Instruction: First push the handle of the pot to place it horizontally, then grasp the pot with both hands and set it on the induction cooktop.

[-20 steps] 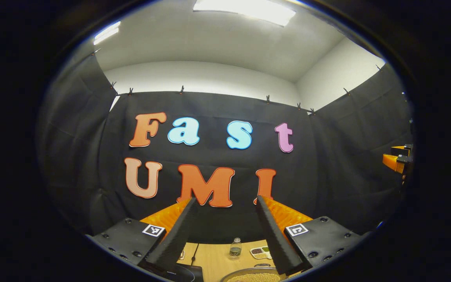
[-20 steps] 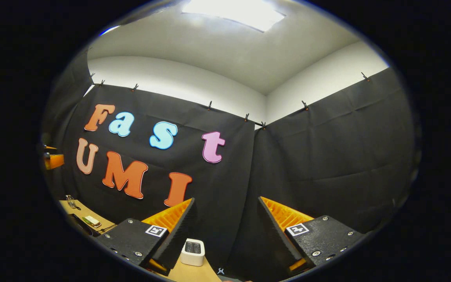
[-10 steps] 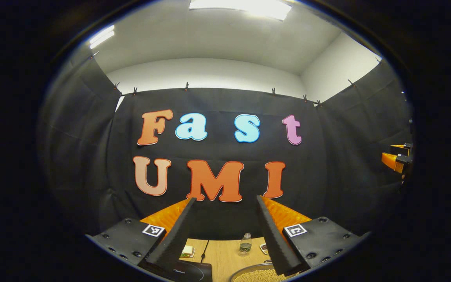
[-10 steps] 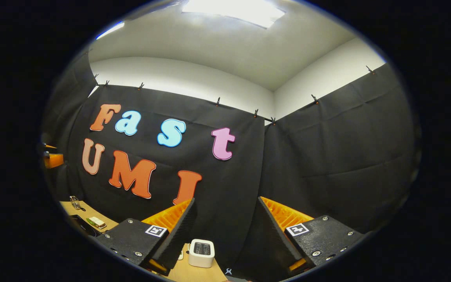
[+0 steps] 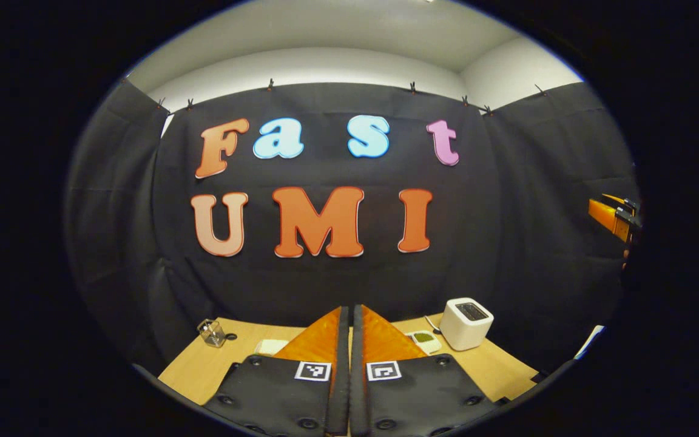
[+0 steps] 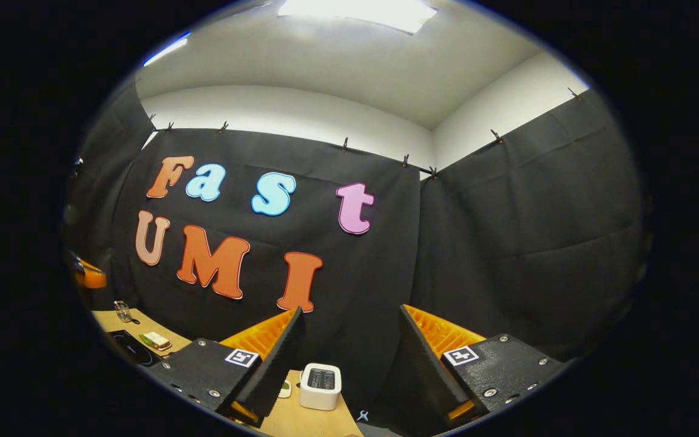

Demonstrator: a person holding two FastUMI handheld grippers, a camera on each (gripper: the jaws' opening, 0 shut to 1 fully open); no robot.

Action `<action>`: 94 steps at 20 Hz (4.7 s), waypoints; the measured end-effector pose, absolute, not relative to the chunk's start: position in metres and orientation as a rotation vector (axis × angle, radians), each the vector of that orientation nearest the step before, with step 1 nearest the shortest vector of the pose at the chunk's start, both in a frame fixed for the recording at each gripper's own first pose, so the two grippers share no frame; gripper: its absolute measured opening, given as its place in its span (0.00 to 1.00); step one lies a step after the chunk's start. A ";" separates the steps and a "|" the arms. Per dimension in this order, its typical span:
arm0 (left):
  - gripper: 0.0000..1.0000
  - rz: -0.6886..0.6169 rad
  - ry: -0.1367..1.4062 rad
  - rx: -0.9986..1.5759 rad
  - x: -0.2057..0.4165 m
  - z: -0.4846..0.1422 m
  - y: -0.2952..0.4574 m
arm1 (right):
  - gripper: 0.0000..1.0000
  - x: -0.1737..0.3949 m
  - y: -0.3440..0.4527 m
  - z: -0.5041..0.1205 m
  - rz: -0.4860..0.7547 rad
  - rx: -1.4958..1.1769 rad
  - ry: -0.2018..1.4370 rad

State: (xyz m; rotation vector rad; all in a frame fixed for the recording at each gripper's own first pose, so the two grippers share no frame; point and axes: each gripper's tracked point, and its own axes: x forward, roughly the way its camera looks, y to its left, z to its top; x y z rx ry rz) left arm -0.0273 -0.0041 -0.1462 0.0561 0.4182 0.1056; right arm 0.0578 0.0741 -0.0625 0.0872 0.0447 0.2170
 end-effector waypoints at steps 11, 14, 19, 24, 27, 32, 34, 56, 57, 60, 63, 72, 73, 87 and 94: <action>0.08 0.200 0.916 -0.102 -0.094 -0.287 -0.038 | 0.95 0.081 0.075 -0.109 0.317 0.098 0.085; 0.08 0.256 1.042 -0.162 -0.121 -0.315 -0.043 | 0.95 0.086 0.077 -0.123 0.349 0.115 0.099; 0.08 0.344 1.257 -0.256 -0.169 -0.368 -0.059 | 0.95 0.092 0.083 -0.147 0.391 0.115 0.130; 0.08 0.381 1.418 -0.355 -0.208 -0.414 -0.081 | 0.95 0.094 0.087 -0.164 0.422 0.126 0.158; 0.08 0.378 1.501 -0.432 -0.226 -0.429 -0.103 | 0.95 0.089 0.089 -0.174 0.443 0.116 0.181; 0.08 0.376 1.622 -0.545 -0.252 -0.458 -0.126 | 0.95 0.082 0.090 -0.185 0.433 0.110 0.216; 0.08 0.380 1.658 -0.566 -0.260 -0.467 -0.128 | 0.95 0.077 0.097 -0.191 0.435 0.110 0.241; 0.08 0.455 1.656 -0.333 -0.242 -0.509 -0.004 | 0.95 0.054 0.189 -0.233 0.479 0.118 0.443; 0.08 0.448 1.645 -0.313 -0.235 -0.512 0.000 | 0.95 0.052 0.198 -0.236 0.488 0.130 0.460; 0.08 0.424 1.616 -0.263 -0.218 -0.515 0.014 | 0.96 0.044 0.224 -0.246 0.521 0.180 0.522; 0.08 0.373 1.583 -0.205 -0.204 -0.525 0.023 | 0.96 0.040 0.244 -0.255 0.535 0.195 0.564; 0.08 0.211 1.505 -0.075 -0.174 -0.526 0.045 | 0.96 0.031 0.285 -0.292 0.542 0.154 0.676; 0.08 0.197 1.495 -0.060 -0.168 -0.525 0.049 | 0.96 0.031 0.288 -0.296 0.540 0.149 0.688; 0.08 0.117 1.367 0.002 -0.119 -0.525 0.070 | 0.96 0.015 0.325 -0.364 0.573 0.091 0.892; 0.10 0.111 1.267 -0.049 -0.108 -0.491 0.080 | 0.96 -0.003 0.347 -0.409 0.608 0.062 1.006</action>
